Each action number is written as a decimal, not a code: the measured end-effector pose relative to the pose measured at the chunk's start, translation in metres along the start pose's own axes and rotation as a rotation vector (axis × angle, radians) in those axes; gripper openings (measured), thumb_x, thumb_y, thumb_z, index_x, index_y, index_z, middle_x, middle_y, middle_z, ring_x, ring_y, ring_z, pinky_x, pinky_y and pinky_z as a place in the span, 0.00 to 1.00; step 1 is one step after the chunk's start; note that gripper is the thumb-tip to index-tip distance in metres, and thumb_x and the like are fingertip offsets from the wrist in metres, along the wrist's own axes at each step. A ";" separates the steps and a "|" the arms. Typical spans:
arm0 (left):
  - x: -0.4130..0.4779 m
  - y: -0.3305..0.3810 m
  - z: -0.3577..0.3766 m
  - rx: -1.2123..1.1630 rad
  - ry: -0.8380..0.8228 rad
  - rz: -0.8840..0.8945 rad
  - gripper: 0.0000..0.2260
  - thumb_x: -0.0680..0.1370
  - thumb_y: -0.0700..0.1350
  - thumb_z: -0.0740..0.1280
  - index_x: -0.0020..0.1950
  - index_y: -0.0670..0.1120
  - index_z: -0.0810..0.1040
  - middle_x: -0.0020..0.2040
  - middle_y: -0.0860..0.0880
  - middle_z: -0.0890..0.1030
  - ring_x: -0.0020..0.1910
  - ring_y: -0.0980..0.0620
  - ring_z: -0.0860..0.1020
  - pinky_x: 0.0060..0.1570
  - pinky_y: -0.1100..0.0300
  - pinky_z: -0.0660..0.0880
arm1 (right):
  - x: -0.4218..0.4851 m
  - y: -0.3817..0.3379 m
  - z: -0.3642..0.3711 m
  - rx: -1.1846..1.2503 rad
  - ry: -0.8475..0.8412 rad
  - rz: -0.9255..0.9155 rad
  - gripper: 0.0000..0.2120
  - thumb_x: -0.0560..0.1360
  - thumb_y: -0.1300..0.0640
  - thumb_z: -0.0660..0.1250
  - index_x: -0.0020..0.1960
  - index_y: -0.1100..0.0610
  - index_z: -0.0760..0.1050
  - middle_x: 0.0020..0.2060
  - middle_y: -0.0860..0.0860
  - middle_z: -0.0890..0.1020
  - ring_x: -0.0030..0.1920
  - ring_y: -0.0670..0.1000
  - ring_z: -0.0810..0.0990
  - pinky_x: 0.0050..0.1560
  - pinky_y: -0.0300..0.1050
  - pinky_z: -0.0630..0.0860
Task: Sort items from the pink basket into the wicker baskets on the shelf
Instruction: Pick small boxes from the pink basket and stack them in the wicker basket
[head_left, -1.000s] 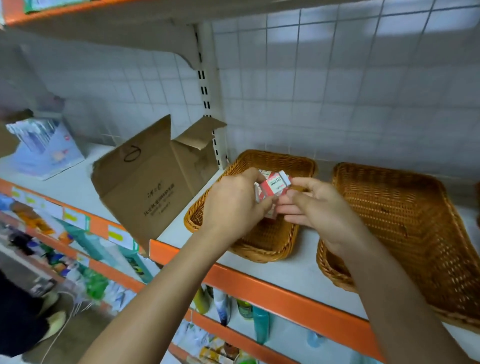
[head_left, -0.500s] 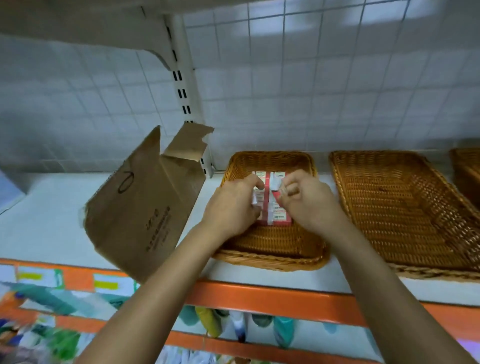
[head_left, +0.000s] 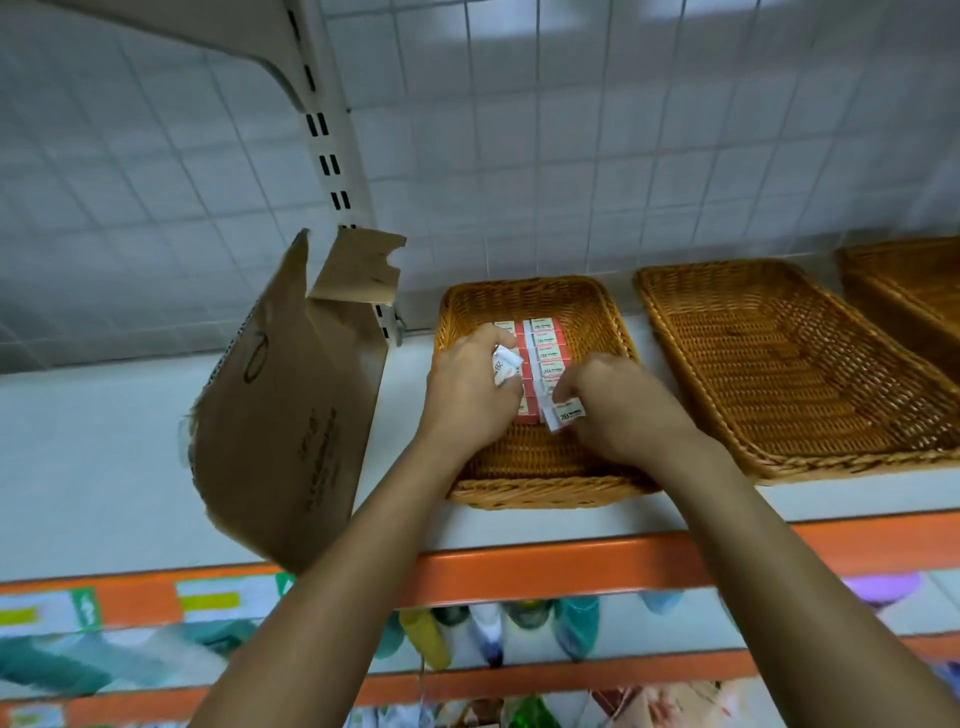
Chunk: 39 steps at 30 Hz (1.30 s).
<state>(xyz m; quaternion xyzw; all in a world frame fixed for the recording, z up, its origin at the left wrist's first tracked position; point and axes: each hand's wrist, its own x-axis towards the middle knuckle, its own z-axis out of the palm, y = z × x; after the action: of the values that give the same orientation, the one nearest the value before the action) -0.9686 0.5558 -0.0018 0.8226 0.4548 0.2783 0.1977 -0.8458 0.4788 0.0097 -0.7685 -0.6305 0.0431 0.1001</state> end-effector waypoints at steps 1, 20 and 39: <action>0.000 0.000 -0.001 -0.032 0.012 -0.011 0.16 0.76 0.44 0.69 0.63 0.50 0.72 0.63 0.49 0.77 0.58 0.51 0.77 0.50 0.59 0.76 | -0.001 -0.001 0.001 -0.020 -0.012 -0.001 0.15 0.74 0.57 0.67 0.60 0.55 0.77 0.59 0.55 0.76 0.59 0.56 0.74 0.57 0.48 0.73; -0.003 0.001 -0.001 -0.109 0.010 -0.049 0.15 0.72 0.53 0.72 0.51 0.50 0.70 0.57 0.49 0.80 0.53 0.51 0.79 0.44 0.62 0.78 | -0.003 -0.002 0.007 -0.119 0.013 -0.093 0.13 0.78 0.59 0.62 0.62 0.55 0.74 0.59 0.55 0.77 0.58 0.56 0.76 0.55 0.47 0.76; -0.001 -0.002 -0.006 0.054 -0.260 0.157 0.20 0.72 0.44 0.72 0.64 0.51 0.76 0.59 0.49 0.78 0.56 0.51 0.77 0.58 0.58 0.73 | -0.003 0.005 0.013 0.013 0.118 -0.079 0.15 0.78 0.50 0.61 0.61 0.54 0.73 0.55 0.53 0.76 0.54 0.56 0.77 0.45 0.48 0.72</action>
<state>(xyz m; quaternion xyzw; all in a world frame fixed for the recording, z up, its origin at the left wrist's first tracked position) -0.9741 0.5565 0.0010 0.8897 0.3671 0.1714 0.2104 -0.8438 0.4760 -0.0038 -0.7435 -0.6532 -0.0023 0.1435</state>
